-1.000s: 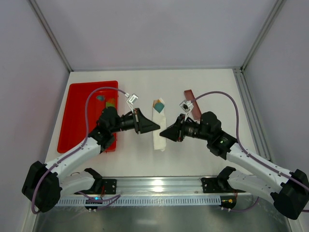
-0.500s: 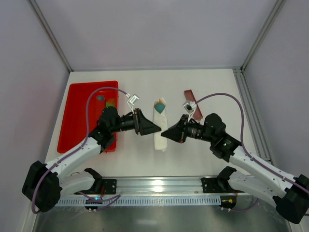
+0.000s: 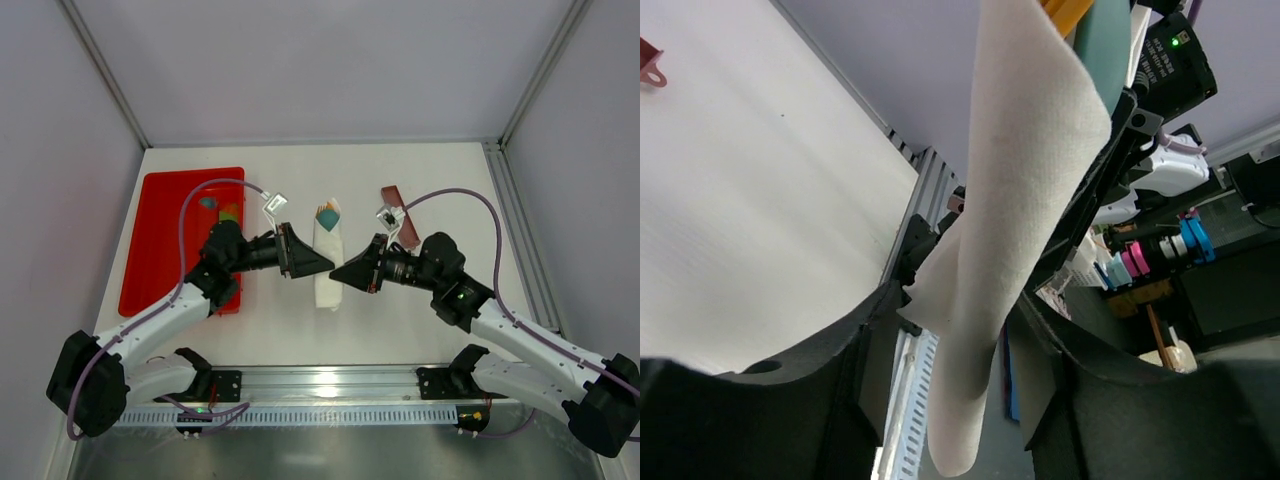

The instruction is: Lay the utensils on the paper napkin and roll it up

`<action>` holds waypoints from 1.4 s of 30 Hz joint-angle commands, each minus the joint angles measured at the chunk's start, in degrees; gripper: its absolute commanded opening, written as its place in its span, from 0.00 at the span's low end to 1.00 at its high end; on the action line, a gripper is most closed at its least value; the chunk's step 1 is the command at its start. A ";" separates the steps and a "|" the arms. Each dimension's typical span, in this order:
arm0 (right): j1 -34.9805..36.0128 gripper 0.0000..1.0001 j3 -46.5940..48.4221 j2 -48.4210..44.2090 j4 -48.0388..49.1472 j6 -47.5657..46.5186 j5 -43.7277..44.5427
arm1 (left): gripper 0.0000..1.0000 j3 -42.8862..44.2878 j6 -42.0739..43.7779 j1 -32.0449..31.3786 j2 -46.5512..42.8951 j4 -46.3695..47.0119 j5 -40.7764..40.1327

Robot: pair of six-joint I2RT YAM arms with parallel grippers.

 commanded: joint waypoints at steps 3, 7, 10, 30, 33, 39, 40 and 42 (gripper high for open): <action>0.36 0.04 0.72 0.28 4.20 0.42 -0.53 | 0.41 -0.13 -1.95 0.03 0.81 5.63 2.13; 0.36 0.04 0.81 0.63 3.94 0.25 -0.53 | 0.19 -0.04 -2.30 0.03 0.98 5.80 1.96; 0.36 0.04 0.63 1.42 3.32 0.24 -0.70 | 0.06 0.14 -2.66 0.03 1.16 6.07 2.05; -2.36 0.43 1.77 -12.80 -13.64 -5.02 6.24 | 0.00 26.05 30.01 19.78 8.69 -43.91 11.43; -2.62 0.43 1.16 -15.00 -14.34 -5.47 5.63 | 0.00 32.72 37.03 29.45 13.97 -51.47 11.90; -2.54 0.43 -0.07 -21.06 -18.73 -7.31 4.31 | 0.00 43.10 50.68 38.24 28.22 -71.18 -0.83; -2.63 0.43 -0.24 -21.86 -19.96 -7.92 4.04 | 0.00 44.16 52.78 39.56 31.27 -72.23 -1.20; -2.63 0.43 -0.25 -24.13 -21.46 -8.19 4.30 | 0.00 44.87 53.33 43.50 33.23 -73.56 0.54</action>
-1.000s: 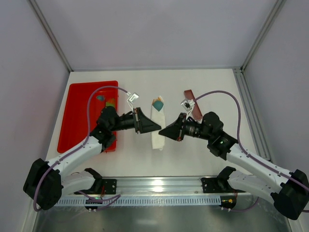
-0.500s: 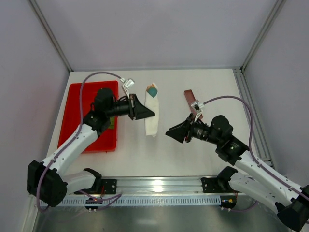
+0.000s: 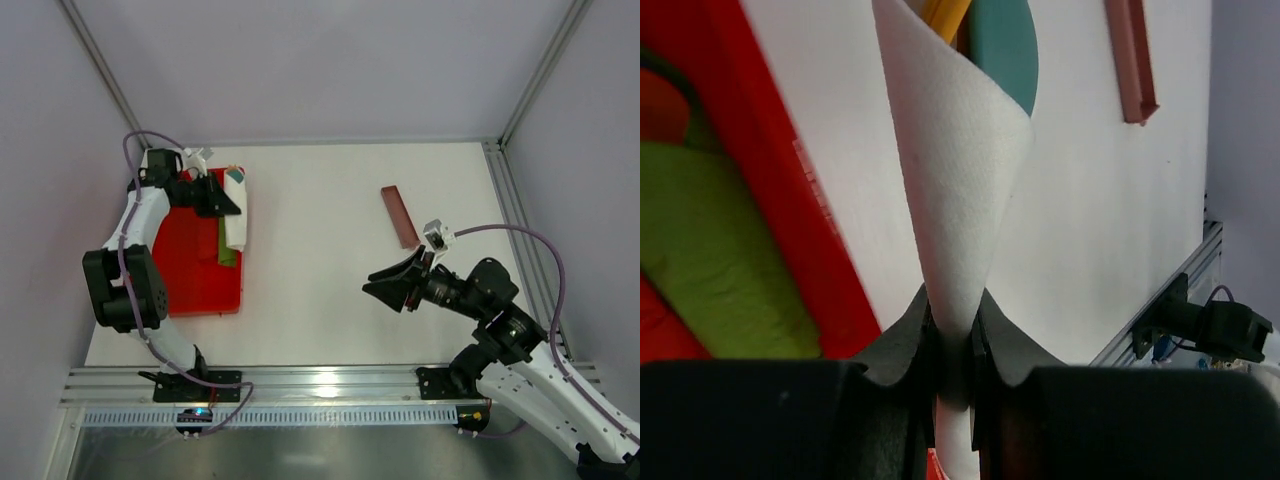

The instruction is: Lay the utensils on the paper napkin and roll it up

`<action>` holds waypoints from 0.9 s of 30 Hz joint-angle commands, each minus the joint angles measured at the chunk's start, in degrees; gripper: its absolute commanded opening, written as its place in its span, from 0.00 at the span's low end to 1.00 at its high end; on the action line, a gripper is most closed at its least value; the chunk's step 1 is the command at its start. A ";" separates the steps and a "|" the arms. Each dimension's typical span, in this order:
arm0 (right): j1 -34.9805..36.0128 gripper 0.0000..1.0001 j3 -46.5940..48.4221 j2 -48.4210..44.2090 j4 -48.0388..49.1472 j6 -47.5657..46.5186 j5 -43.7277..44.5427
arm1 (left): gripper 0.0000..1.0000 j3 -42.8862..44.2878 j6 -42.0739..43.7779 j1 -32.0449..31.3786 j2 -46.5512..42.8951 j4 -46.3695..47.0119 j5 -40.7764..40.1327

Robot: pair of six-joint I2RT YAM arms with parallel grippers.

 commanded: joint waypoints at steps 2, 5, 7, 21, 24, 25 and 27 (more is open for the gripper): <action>-0.24 0.43 -0.62 -4.57 -3.92 -2.20 -0.61 | 0.00 2.17 7.67 6.84 2.35 -8.03 0.15; -0.24 0.43 -1.50 -6.50 -4.36 -2.29 -0.52 | 0.00 -0.90 7.42 12.72 2.89 -5.76 0.22; -0.24 0.43 -1.68 -6.94 -5.15 -2.73 -0.52 | 0.00 -2.40 6.44 17.11 2.71 -4.52 1.11; -0.24 0.43 -5.10 -7.56 -4.45 -4.40 -1.58 | 0.00 7.96 15.49 21.88 13.51 -14.18 -9.95; -0.24 0.43 -5.02 -7.47 -4.80 -4.58 -1.49 | 0.00 8.75 16.37 21.88 15.80 -14.71 -11.19; -0.33 0.43 -5.10 -7.65 -4.80 -4.58 -1.49 | 0.00 10.06 16.64 21.88 17.72 -15.14 -10.41; -0.24 0.43 -5.37 -7.91 -4.45 -4.32 -1.40 | 0.00 11.73 16.72 21.53 19.40 -16.11 -10.14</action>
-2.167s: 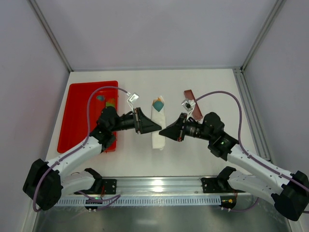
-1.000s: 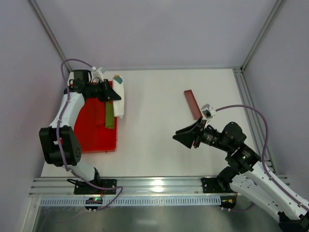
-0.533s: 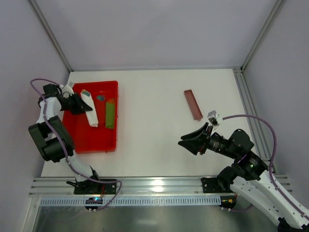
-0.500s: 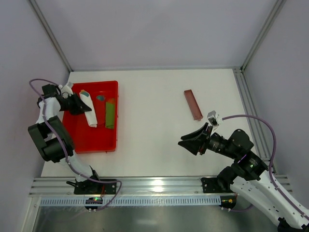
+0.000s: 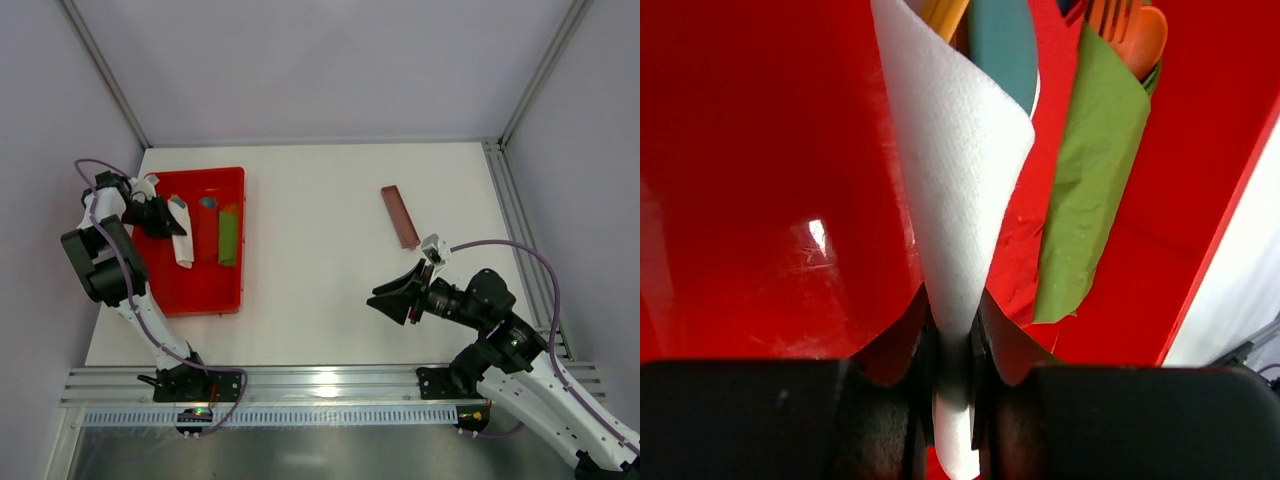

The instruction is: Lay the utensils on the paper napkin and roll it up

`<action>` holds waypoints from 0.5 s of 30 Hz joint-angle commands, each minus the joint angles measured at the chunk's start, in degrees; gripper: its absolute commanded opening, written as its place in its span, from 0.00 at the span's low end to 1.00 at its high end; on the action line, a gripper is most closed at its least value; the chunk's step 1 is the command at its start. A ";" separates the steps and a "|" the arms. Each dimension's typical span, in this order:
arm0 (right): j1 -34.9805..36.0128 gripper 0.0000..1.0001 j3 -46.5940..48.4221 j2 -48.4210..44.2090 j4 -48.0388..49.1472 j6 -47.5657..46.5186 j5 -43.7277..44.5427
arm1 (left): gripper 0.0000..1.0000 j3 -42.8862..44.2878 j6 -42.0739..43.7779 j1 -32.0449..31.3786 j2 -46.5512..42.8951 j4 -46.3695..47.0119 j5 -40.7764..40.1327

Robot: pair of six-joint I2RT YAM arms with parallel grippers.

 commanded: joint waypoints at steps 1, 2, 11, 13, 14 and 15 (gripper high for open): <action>-0.18 0.43 -0.47 -0.63 2.00 -0.53 -0.42 | 0.00 5.05 2.41 -0.55 2.56 -3.09 0.05; -0.18 0.43 -0.47 -0.46 2.00 -0.36 -0.33 | 0.00 5.58 2.58 -0.73 3.87 -3.52 0.05; -0.18 0.43 -1.26 2.18 4.64 0.61 -0.77 | 0.02 9.18 2.68 -1.43 9.50 -4.58 0.57; -0.18 0.43 -1.53 2.35 4.90 0.61 -0.77 | 0.03 9.89 2.59 -1.52 10.56 -4.93 0.75; -0.18 0.43 -1.79 2.53 5.08 0.70 -0.86 | 0.05 10.16 2.50 -1.61 10.82 -4.93 0.49; -0.18 0.43 -1.79 2.62 5.25 0.61 -0.77 | 0.07 10.07 2.41 -1.52 11.09 -5.02 -0.38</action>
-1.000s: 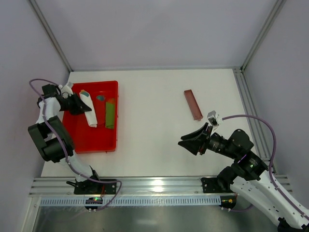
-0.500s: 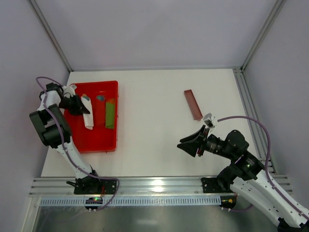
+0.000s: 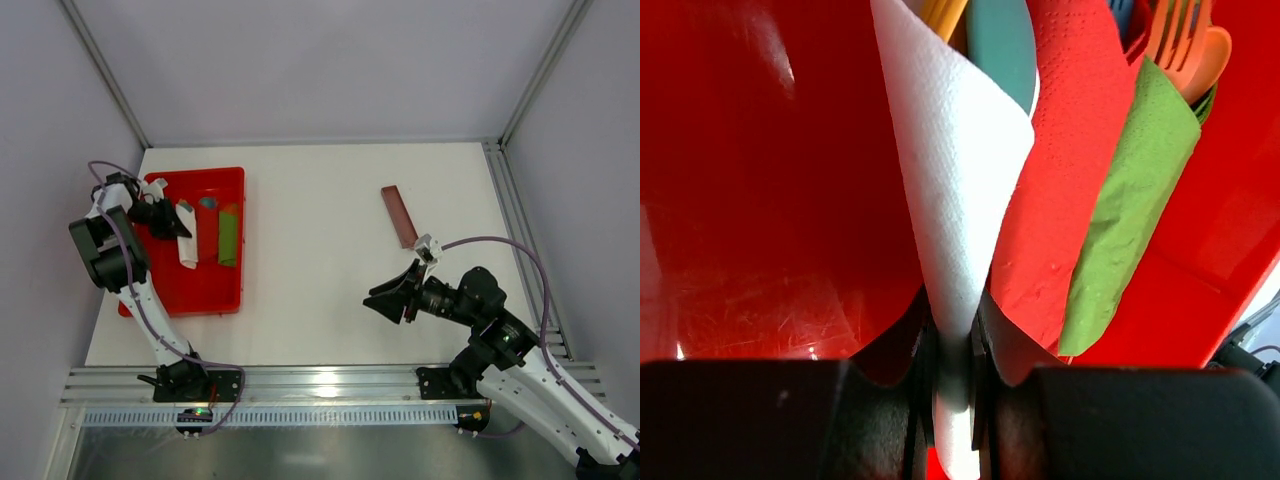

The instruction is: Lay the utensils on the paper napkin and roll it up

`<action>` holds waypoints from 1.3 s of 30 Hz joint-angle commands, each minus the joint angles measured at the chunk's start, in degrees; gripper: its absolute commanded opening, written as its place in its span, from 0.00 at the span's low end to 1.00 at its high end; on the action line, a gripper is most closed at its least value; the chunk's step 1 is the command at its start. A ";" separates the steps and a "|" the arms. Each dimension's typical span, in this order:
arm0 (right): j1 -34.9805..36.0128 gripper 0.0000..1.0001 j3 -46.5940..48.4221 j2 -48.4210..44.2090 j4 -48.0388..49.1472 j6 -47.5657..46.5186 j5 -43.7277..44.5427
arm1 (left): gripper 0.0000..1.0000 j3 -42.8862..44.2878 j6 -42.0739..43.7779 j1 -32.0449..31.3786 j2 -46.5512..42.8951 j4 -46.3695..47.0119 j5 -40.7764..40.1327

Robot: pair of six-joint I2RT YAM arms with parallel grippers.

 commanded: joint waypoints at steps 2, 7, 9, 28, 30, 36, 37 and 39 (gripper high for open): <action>-0.18 0.43 -0.17 0.76 3.42 0.52 -0.62 | 0.13 2.66 0.79 -0.14 0.73 -1.44 -1.46; -0.18 0.43 0.09 1.11 3.51 0.52 -1.06 | 0.22 4.33 0.70 -0.32 2.05 -2.31 -4.45; -0.18 0.43 0.00 0.94 3.42 0.44 -1.06 | 0.28 5.20 0.62 -0.49 2.05 -2.67 -5.33; -0.18 0.43 -0.08 -1.35 2.89 0.70 -1.23 | 0.49 6.71 -3.86 -1.63 -4.44 0.48 -13.95; -0.18 0.43 -0.26 -1.87 2.72 0.70 -1.15 | 0.50 5.22 -4.92 -2.25 -5.68 2.33 -14.82; -0.18 0.43 0.27 -3.37 1.13 0.35 -1.23 | 0.50 2.75 -6.15 -4.09 -9.54 5.49 -20.62; -0.18 0.43 0.18 -3.89 1.05 0.26 -1.06 | 0.49 1.62 -6.41 -4.36 -10.42 6.12 -22.54; -0.18 0.43 0.35 -4.07 0.87 0.35 -1.23 | 0.50 0.47 -6.33 -4.62 -12.44 7.69 -24.75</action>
